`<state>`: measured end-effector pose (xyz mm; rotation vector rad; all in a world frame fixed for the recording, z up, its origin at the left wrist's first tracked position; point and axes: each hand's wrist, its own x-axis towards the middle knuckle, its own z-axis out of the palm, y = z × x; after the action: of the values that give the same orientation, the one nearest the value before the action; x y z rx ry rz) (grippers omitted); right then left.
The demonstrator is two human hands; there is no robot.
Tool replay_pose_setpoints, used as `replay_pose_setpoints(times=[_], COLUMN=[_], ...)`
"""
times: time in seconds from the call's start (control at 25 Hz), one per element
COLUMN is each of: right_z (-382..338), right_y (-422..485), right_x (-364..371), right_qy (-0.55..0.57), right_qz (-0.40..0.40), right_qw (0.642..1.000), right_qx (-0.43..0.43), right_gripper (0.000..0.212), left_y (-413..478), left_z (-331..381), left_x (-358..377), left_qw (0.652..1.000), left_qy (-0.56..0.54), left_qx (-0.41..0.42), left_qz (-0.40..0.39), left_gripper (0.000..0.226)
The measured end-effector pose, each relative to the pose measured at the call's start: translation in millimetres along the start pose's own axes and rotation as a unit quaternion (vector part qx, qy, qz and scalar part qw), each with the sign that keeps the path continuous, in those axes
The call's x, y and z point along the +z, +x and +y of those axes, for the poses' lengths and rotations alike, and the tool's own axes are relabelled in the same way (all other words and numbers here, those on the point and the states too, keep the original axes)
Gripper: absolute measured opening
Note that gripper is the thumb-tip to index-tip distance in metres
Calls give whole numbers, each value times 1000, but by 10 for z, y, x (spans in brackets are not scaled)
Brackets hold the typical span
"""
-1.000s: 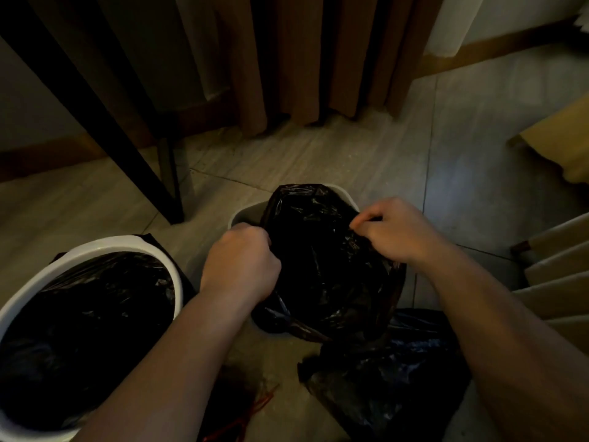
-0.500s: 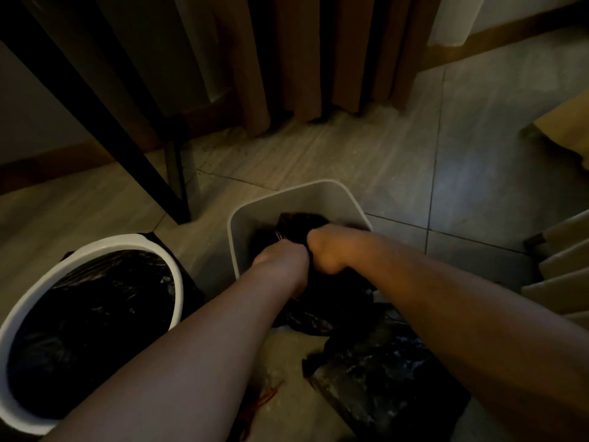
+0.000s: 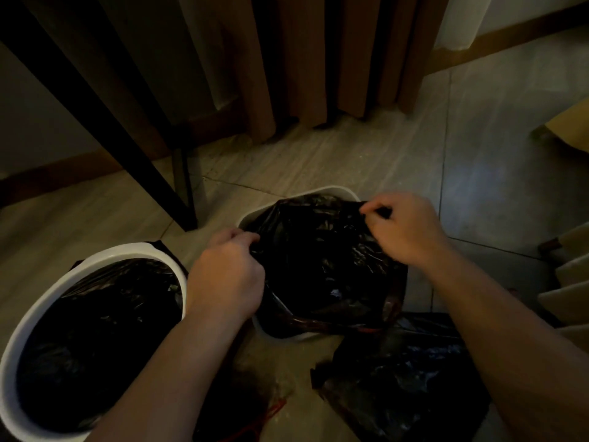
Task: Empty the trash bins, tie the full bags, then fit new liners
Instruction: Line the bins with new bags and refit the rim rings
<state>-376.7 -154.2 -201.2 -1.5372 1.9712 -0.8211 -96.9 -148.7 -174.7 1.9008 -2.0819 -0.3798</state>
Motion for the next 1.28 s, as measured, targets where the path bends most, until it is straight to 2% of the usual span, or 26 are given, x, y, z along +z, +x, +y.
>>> replay_pose_setpoints(times=[0.08, 0.16, 0.24, 0.32, 0.4, 0.44, 0.56, 0.72, 0.92, 1.12, 1.28], right_z=[105, 168, 151, 43, -103, -159, -215, -77, -53, -57, -19], right_y=[10, 42, 117, 223, 359, 435, 593, 588, 651, 823, 1033], right_x=[-55, -63, -71, -69, 8, 77, 293, 316, 119, 92, 243], right_qy=[-36, -99, -137, -123, -106, -134, -248, -214, -138, -112, -66], right_qz=[26, 2, -27, -37, -49, -55, -40, 1, -33, -93, -80], right_qw=[999, 994, 988, 990, 993, 989, 967, 970, 981, 986, 993], right_qx=[30, 50, 60, 51, 34, 19, -45, -113, -129, -80, -59], right_gripper=[15, 20, 26, 43, 63, 62, 41, 25, 20, 11, 12], left_y=[-63, -106, -70, 10, 109, 167, 360, 533, 561, 608, 780], left_z=[-71, -116, -132, -145, -144, -140, -122, -185, -283, -293, -301], left_x=[-18, 15, 60, 78, 71, 68, 91, 116, 133, 193, 178], left_qw=[999, 995, 989, 983, 979, 980, 987, 991, 992, 988, 984], left_qy=[34, 81, 122, 148, 161, 164, 150, 132, 127, 155, 155], left_qx=[-24, -43, -50, -57, -73, -72, -27, -5, 3, 14, -8], left_qz=[1, -32, -65, -94, -102, -92, -49, -27, -12, -22, -90], left_gripper=[57, 66, 63, 55, 57, 57, 38, 20, 43, 48, 58])
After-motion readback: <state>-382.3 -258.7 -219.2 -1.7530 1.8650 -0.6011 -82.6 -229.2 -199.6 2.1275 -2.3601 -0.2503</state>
